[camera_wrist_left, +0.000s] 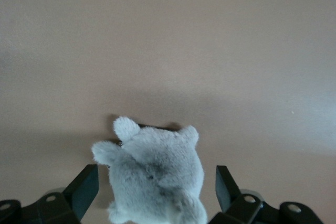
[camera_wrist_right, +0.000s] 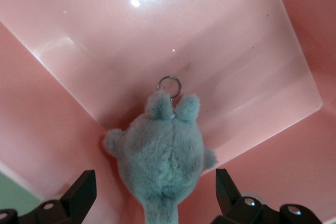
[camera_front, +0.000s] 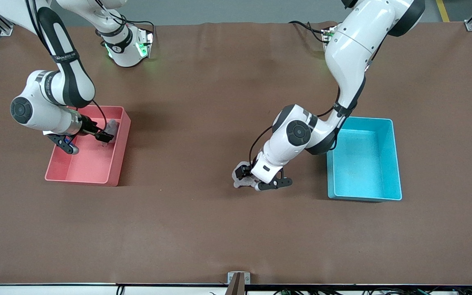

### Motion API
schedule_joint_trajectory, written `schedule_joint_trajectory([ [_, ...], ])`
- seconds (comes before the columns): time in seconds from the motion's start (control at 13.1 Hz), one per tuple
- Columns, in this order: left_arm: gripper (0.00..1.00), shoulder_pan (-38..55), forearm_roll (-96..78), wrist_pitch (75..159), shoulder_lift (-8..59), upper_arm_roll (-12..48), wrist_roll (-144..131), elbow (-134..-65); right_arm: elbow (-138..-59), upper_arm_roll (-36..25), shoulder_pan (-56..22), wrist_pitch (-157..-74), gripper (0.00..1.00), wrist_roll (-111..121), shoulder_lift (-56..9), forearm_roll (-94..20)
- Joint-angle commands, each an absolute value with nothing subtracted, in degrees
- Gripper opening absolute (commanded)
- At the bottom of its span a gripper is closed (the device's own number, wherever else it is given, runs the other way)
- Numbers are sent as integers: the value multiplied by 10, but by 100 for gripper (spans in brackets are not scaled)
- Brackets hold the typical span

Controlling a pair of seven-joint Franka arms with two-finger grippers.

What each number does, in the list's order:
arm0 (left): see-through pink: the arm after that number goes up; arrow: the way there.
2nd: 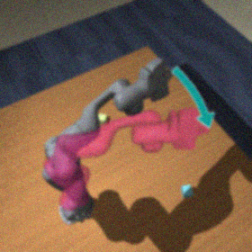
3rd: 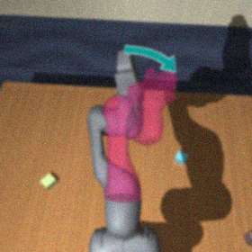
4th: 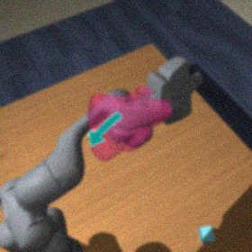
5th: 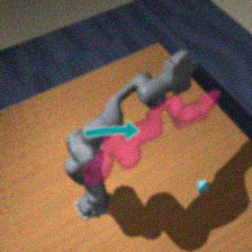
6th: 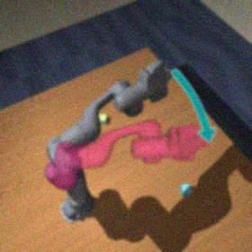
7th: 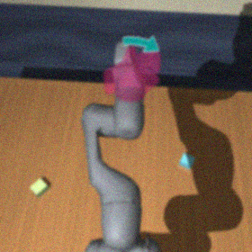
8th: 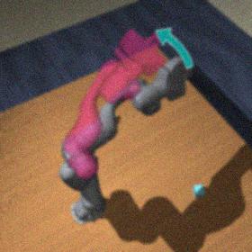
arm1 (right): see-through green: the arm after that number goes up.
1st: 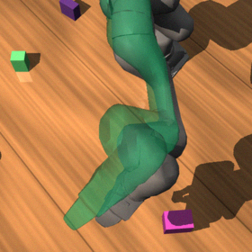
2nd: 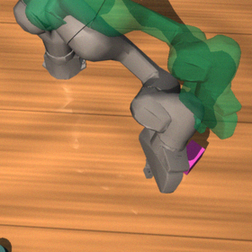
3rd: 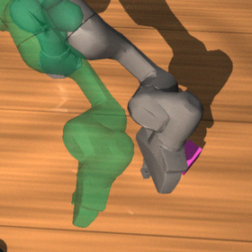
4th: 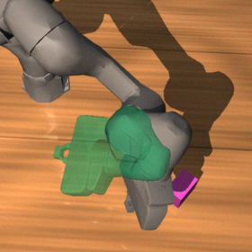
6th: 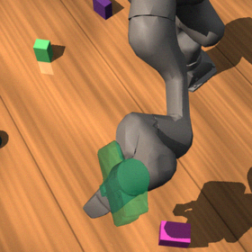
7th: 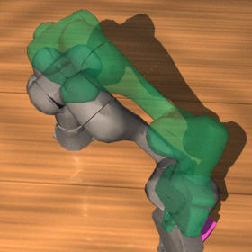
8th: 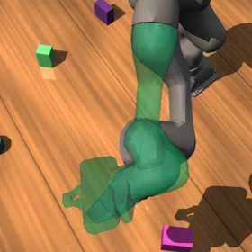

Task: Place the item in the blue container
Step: 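Carry the plush with the left gripper while the right gripper grasps another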

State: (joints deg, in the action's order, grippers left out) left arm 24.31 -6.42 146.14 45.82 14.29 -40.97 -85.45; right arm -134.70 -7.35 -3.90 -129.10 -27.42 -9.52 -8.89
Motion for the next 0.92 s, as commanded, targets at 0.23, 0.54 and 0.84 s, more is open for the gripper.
schedule_joint_trajectory([
  [0.23,98,265,-58,1472,497,138,-425,-817,-1357,-66,-34,-1312,100,-265,-127,-137],
  [0.54,98,272,-59,1474,513,138,-438,-817,-1357,-66,-33,-1311,100,-265,-134,-138],
  [0.84,83,272,-60,1475,518,138,-438,-818,-1357,-65,-14,-1311,100,-265,-139,-139],
])
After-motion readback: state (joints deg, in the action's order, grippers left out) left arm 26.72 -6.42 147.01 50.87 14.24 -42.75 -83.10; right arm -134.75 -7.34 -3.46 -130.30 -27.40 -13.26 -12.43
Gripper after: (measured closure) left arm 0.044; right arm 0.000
